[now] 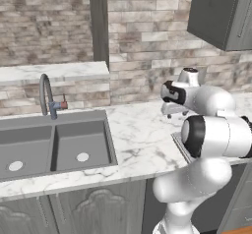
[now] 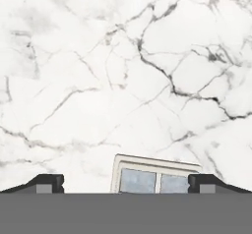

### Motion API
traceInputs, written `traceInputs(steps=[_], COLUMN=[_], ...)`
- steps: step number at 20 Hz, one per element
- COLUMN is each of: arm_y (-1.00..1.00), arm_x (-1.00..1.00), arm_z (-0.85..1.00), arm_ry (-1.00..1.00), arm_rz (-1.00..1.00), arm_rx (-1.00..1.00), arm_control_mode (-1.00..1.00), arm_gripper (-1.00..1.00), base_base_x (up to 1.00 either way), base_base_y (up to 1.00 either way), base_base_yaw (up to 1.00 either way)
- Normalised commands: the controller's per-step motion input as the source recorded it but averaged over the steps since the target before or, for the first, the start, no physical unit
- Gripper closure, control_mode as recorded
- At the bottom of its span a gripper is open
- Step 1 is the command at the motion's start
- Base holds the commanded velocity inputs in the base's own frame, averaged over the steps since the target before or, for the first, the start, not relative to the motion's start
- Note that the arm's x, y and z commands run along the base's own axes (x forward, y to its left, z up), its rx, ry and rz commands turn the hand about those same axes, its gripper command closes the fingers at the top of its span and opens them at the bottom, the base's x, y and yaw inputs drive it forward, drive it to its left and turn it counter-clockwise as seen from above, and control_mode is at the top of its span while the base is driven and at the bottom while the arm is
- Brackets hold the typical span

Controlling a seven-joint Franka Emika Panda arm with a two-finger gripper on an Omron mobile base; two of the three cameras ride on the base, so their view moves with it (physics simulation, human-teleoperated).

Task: The ice cube tray has been filled with water. Take the tray and place it in the freezer to make ice. Close the freezer door after placing the tray.

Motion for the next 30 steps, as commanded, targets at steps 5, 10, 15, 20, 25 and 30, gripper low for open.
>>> traceInputs(steps=[5, 10, 15, 20, 25, 30], arm_y=[-0.03, -0.12, -0.38, -0.61, -0.71, -0.62], arm_x=[-0.65, -0.89, -0.66, -0.63, -0.47, -0.29], arm_z=[0.19, 0.0, 0.0, 0.0, 0.0, -0.03], arm_ry=[0.0, -0.03, -0.07, -0.04, 0.0, 0.0], arm_rz=[-0.24, -0.31, -0.36, -0.35, -0.33, -0.25], arm_rx=[0.05, 0.14, 0.15, 0.19, 0.21, 0.26], arm_control_mode=[-1.0, -1.0, -1.0, -1.0, -1.0, -1.0], arm_gripper=[-1.0, -1.0, -1.0, -1.0, -1.0, -1.0], base_base_x=[0.0, 0.0, 0.0, 0.0, 0.0, 0.0], base_base_y=[0.0, 0.0, 0.0, 0.0, 0.0, 0.0], base_base_yaw=[0.0, 0.0, 0.0, 0.0, 0.0, 0.0])
